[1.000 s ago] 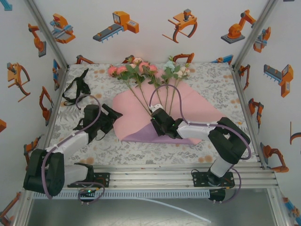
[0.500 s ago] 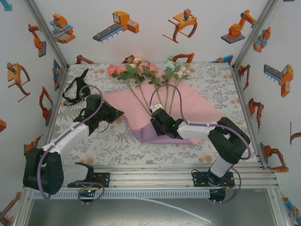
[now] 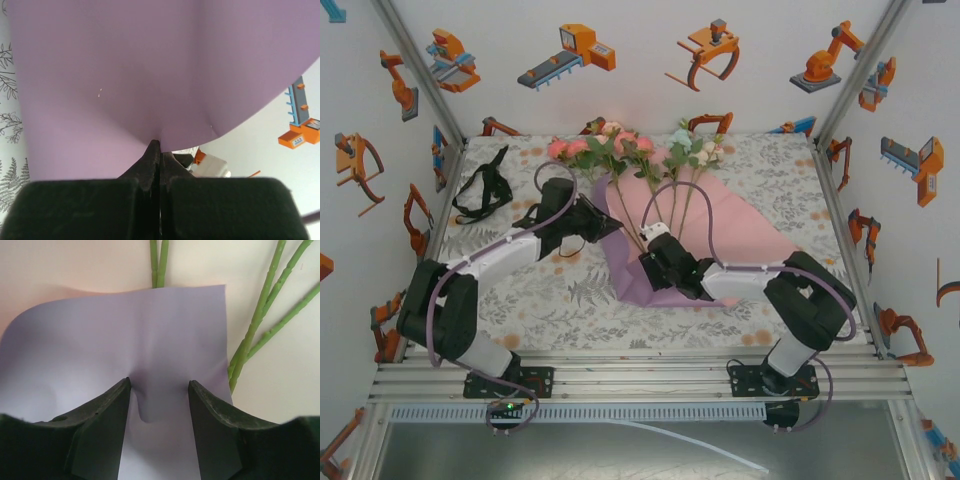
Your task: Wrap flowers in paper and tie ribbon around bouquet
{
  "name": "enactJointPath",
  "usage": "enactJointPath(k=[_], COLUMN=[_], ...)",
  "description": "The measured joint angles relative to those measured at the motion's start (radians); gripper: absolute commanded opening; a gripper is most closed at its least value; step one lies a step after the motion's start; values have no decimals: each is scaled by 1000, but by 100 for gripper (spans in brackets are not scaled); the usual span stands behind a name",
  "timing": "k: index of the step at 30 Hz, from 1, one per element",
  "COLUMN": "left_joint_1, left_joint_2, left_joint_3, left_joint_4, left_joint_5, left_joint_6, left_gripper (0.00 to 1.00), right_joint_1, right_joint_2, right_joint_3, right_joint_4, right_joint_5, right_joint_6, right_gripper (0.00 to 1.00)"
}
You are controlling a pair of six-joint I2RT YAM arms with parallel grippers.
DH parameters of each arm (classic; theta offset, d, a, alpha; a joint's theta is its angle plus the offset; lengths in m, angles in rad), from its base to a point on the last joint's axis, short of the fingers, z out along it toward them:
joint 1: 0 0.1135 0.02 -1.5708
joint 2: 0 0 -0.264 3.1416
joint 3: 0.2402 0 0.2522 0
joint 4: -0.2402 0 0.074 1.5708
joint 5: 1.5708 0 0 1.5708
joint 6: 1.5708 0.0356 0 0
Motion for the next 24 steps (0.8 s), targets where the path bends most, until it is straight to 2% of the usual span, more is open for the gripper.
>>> enactJointPath(k=[6,14,19,24], left_joint_1=[-7,-37,-56,-75], left_joint_2=[91,192,224,237], left_joint_3=[20,87,106,129], left_joint_4=[79,154,179,189], left_joint_5=[-8,-15,-13,-13], left_joint_6=[-18,-36,-48,-48], left_gripper=[0,0,0,0], right_joint_1=[-6,-71,-101,-123], right_joint_2=[-65,-296,-449,-495], right_joint_3=[-53,-95,-116,-193], right_joint_4=[9,-40,-103,-8], right_joint_5=[-54,-122,-220,-327], right_joint_6=[16,104,238,443], right_gripper=[55,57,70,75])
